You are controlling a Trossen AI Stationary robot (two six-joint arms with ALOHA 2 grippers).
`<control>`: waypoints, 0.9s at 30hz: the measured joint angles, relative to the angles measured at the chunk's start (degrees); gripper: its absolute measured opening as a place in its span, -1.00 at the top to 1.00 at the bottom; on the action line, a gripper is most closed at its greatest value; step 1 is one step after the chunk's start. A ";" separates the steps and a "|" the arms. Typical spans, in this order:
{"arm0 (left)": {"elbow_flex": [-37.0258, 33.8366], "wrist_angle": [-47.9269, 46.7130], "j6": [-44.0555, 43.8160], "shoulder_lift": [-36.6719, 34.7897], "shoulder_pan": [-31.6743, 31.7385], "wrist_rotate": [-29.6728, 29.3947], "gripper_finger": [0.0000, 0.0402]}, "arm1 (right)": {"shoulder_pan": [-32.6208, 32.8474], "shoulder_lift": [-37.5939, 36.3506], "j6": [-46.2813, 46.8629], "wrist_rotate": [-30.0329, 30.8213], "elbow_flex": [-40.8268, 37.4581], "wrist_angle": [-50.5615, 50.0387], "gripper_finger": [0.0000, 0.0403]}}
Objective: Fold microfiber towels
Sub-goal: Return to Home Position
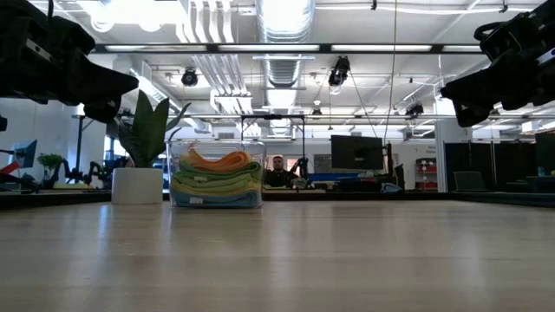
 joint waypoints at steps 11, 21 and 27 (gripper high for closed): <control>0.00 0.00 0.00 0.00 0.01 0.00 0.98 | 0.00 0.00 0.00 0.01 0.00 0.02 0.76; 0.00 0.00 0.00 0.00 0.01 0.02 0.98 | 0.00 0.00 0.00 -0.01 0.00 0.00 0.76; 0.00 0.00 0.00 0.00 -0.01 0.00 0.98 | 0.02 0.00 0.00 0.00 0.00 0.00 0.78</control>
